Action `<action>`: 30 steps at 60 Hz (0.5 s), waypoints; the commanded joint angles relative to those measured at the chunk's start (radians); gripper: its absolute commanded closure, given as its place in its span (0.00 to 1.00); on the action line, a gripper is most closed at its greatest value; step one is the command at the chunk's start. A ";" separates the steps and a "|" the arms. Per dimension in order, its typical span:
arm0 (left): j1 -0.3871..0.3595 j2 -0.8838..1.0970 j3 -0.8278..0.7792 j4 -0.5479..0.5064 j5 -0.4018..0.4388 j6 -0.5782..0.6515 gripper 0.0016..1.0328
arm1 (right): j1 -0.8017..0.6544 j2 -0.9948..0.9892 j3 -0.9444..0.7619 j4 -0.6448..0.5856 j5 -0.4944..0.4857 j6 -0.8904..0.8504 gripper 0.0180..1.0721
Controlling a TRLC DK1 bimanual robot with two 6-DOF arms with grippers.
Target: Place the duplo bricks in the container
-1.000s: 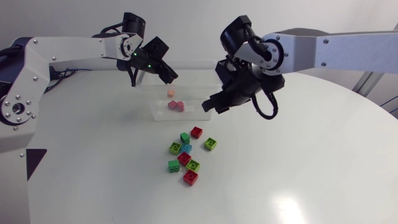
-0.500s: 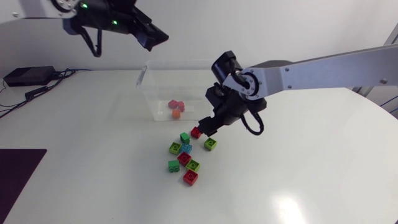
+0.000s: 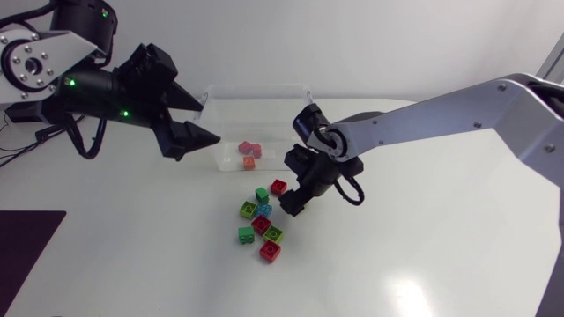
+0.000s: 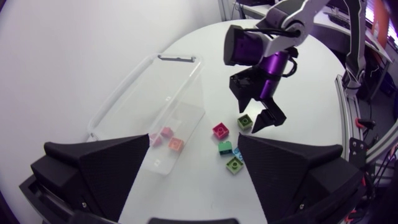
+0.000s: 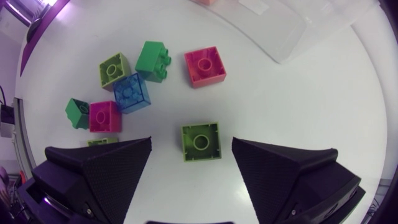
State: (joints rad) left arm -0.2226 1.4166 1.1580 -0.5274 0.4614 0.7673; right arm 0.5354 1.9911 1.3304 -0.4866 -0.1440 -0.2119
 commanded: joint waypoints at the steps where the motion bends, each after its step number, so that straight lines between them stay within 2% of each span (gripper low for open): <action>1: 0.005 -0.033 -0.069 -0.011 0.013 0.066 0.04 | -0.012 0.044 -0.011 0.003 -0.012 -0.043 0.10; 10: -0.004 -0.045 -0.149 -0.025 0.017 0.130 0.04 | -0.018 0.058 -0.011 0.005 -0.017 -0.061 0.13; 13: -0.015 -0.045 -0.173 -0.025 0.019 0.148 0.04 | -0.018 0.058 -0.013 0.011 -0.017 -0.063 0.20; 25: -0.060 -0.024 -0.273 -0.002 0.019 0.196 0.04 | -0.011 0.060 -0.019 0.034 -0.016 -0.067 0.58; 30: -0.090 0.005 -0.313 0.023 0.019 0.202 0.04 | -0.005 0.058 -0.028 0.042 -0.011 -0.069 0.60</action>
State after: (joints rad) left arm -0.2905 1.3907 0.8883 -0.5282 0.4690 0.9283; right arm 0.5236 2.0243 1.3304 -0.4580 -0.1539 -0.2558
